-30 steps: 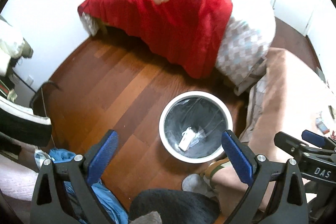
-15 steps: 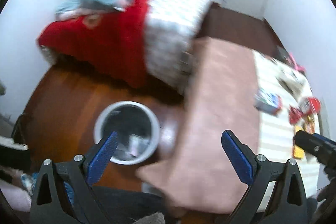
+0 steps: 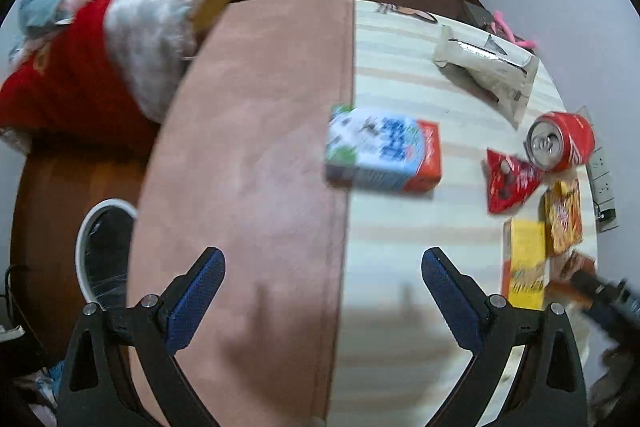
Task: Collect trash
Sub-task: 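Grasp the milk carton with the left tool while the right tool grasps the brown snack wrapper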
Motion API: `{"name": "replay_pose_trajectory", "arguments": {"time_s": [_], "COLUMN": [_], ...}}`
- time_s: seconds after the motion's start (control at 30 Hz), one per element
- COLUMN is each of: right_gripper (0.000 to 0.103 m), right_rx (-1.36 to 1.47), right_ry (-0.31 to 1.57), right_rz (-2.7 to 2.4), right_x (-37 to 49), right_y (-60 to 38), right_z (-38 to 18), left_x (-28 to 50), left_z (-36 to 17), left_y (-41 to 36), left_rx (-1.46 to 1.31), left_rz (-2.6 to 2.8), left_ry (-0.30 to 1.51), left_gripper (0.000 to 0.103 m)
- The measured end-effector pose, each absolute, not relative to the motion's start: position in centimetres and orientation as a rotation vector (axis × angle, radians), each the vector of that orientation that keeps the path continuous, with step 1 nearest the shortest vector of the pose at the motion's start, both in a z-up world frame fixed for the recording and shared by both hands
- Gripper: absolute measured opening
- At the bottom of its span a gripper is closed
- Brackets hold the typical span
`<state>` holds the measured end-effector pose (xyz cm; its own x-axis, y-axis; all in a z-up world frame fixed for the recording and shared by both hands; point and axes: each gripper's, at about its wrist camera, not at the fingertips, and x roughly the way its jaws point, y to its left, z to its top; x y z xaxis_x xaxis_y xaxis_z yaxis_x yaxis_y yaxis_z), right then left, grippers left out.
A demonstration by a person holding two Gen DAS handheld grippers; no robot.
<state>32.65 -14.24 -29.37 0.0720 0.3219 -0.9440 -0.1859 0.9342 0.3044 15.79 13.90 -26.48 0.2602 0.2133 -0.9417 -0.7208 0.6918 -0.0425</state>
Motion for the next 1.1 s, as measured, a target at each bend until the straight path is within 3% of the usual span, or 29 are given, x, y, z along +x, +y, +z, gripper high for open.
{"name": "replay_pose_trajectory", "arguments": {"time_s": [0.1,0.23,0.6,0.67,0.73,1.1], "right_gripper": [0.075,0.034,0.029,0.029,0.029,0.024], "right_rx": [0.182,0.213,0.077,0.042,-0.014,-0.117], "right_ry": [1.437,1.401,1.239,1.242,1.243,1.243], "right_rz": [0.368,0.363,0.445,0.462,0.472,0.497], "right_x": [33.1,33.1,33.3,33.5,33.8,33.4], "right_y": [-14.3,-14.2,-13.0,-12.2,-10.8,-8.0], "right_z": [-30.3,-30.1,-24.4,-24.3,-24.7,-26.4], "left_x": [18.4,21.3,24.2,24.5,24.5,21.4], "left_z": [-26.9,-27.6,-30.9,-31.0,-30.9,-27.5], "left_y": [14.9,15.6,16.1,16.0,16.0,14.8], "left_rx": [-0.521,-0.469,-0.459,-0.437,-0.426,-0.372], "left_rz": [0.633,0.612,0.578,0.587,0.598,0.661], "left_ry": [1.165,1.210,1.265,1.251,1.224,1.084], "left_gripper": [0.100,0.100,0.100,0.099,0.090,0.089]}}
